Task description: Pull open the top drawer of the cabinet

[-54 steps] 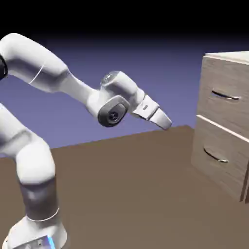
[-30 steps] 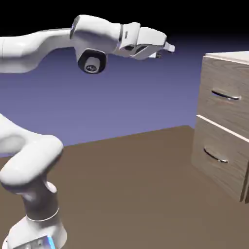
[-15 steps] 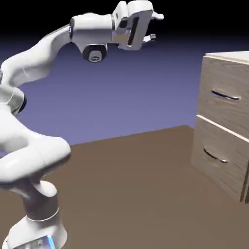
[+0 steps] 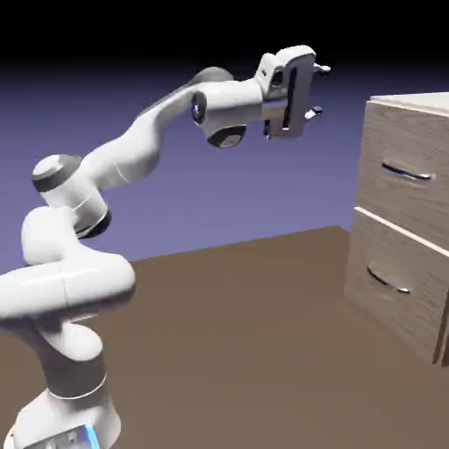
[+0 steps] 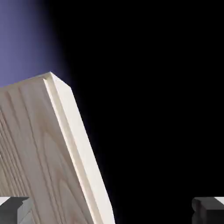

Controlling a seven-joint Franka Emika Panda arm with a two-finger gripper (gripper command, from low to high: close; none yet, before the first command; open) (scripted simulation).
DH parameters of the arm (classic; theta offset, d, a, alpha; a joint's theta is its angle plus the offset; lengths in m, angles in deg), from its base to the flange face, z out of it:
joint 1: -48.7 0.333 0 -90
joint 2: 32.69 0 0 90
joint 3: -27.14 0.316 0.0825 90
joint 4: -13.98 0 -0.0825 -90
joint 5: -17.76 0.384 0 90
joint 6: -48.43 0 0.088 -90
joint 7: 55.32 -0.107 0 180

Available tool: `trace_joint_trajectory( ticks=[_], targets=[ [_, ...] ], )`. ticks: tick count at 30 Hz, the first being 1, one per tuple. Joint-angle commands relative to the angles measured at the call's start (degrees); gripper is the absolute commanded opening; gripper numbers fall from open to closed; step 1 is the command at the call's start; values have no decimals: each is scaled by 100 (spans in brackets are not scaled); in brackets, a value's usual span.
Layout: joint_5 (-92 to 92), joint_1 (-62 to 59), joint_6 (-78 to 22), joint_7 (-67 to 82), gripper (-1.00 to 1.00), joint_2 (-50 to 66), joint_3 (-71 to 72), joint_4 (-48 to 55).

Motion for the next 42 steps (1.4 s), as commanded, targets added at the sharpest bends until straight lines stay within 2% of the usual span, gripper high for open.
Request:
trace_joint_trajectory(
  ticks=[1, 10, 18, 19, 20, 42],
  targets=[
    [250, -168, -50, 234, 0, -100, 117, 81],
    [2380, -1599, -473, 2234, 0, -950, 1118, 774],
    [2369, -2424, -46, 2084, 0, -841, 1100, 2028],
    [2369, -2424, -46, 2084, -100, -841, 1100, 2028],
    [2369, -2424, -46, 2084, -100, -841, 1100, 2028],
    [2006, 970, -1251, 2458, -100, -1228, 1074, -2539]
  ],
)
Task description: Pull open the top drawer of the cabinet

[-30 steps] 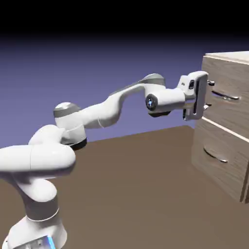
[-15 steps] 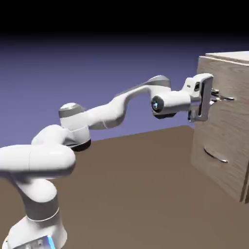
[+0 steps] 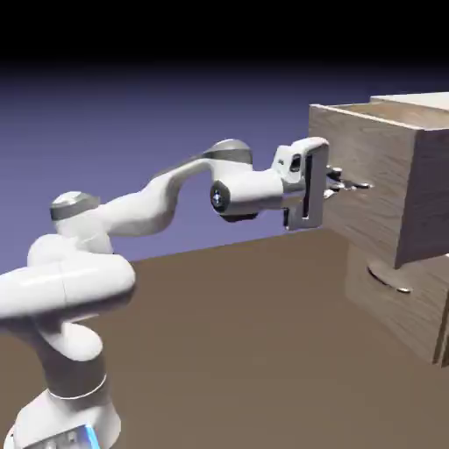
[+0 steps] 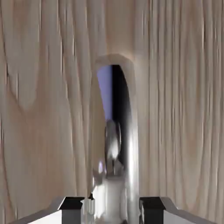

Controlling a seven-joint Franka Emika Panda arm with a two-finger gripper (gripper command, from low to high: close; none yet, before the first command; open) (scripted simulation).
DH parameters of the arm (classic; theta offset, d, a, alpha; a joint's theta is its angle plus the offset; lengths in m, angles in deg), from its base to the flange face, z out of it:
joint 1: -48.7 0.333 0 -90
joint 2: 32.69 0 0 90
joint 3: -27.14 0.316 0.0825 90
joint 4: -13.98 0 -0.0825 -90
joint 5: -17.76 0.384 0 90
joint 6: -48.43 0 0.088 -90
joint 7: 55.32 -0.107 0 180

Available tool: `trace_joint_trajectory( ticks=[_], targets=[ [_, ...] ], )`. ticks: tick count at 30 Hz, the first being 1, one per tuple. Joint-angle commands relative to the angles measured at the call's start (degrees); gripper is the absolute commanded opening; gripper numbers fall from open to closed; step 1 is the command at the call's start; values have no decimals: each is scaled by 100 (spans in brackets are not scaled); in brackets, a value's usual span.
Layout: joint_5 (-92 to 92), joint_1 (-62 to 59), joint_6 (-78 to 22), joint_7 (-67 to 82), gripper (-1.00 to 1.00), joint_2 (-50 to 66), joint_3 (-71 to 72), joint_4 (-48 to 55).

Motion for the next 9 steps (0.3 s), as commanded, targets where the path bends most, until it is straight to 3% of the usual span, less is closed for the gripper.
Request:
trace_joint_trajectory(
  ticks=[1, 5, 6, 9],
  targets=[
    [-33, 193, -16, 14, -100, -22, -12, -208],
    [-246, 897, -32, 3, -100, -104, -65, -909],
    [-246, 897, -32, 3, 100, -104, -65, -909],
    [-393, 1312, 35, 22, 100, -108, -113, -1249]
  ],
)
